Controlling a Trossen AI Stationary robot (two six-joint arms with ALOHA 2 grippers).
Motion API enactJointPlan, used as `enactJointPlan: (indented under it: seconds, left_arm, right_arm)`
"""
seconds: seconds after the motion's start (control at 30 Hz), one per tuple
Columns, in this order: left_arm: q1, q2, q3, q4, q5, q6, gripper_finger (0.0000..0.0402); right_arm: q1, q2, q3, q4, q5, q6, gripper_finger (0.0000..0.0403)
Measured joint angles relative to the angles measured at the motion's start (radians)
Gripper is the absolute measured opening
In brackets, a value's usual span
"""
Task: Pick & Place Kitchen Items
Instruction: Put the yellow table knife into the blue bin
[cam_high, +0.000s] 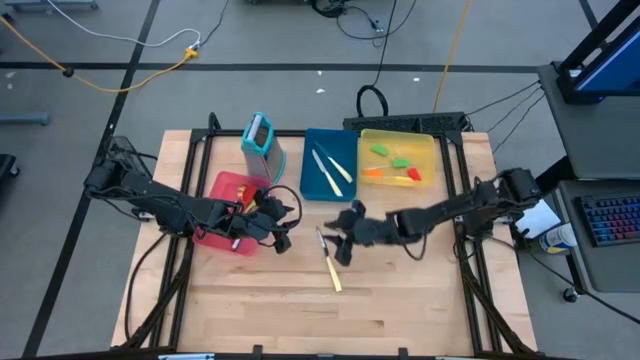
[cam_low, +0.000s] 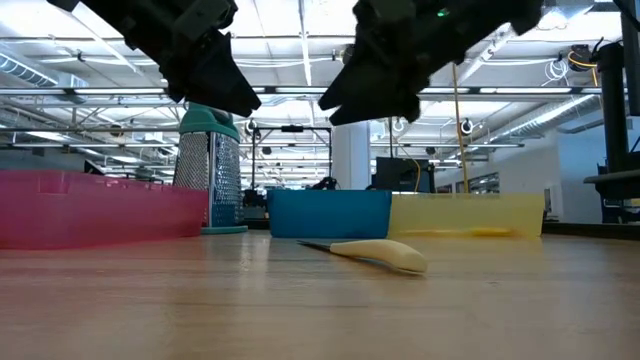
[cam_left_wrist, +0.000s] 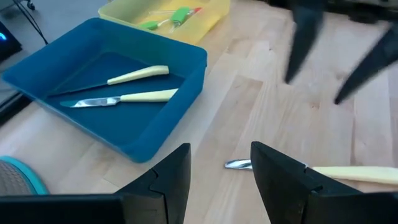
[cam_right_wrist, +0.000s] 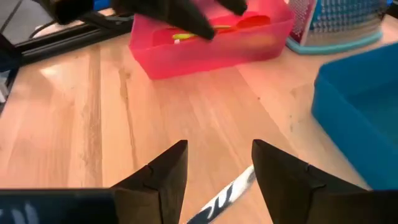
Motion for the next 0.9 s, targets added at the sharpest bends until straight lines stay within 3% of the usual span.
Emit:
enactJointPlan:
  seconds: [0.17, 0.4, 0.63, 0.9]
  left_arm:
    - [0.001, 0.000, 0.000, 0.000, -0.002, -0.050, 0.0170]
    - [0.002, 0.000, 0.000, 0.000, -0.033, -0.082, 0.0170]
    - [0.002, 0.000, 0.000, -0.003, -0.029, -0.086, 0.0170]
    - [0.002, 0.000, 0.000, -0.006, -0.010, -0.077, 0.0170]
  right_arm:
    - [0.107, 0.014, -0.060, 0.054, 0.116, 0.103, 0.0171]
    - [0.170, 0.144, -0.080, 0.187, 0.139, 0.171, 0.0171]
    - [0.185, 0.203, -0.081, 0.149, 0.163, 0.237, 0.0171]
    - [0.186, 0.286, -0.081, 0.169, 0.056, 0.270, 0.0171]
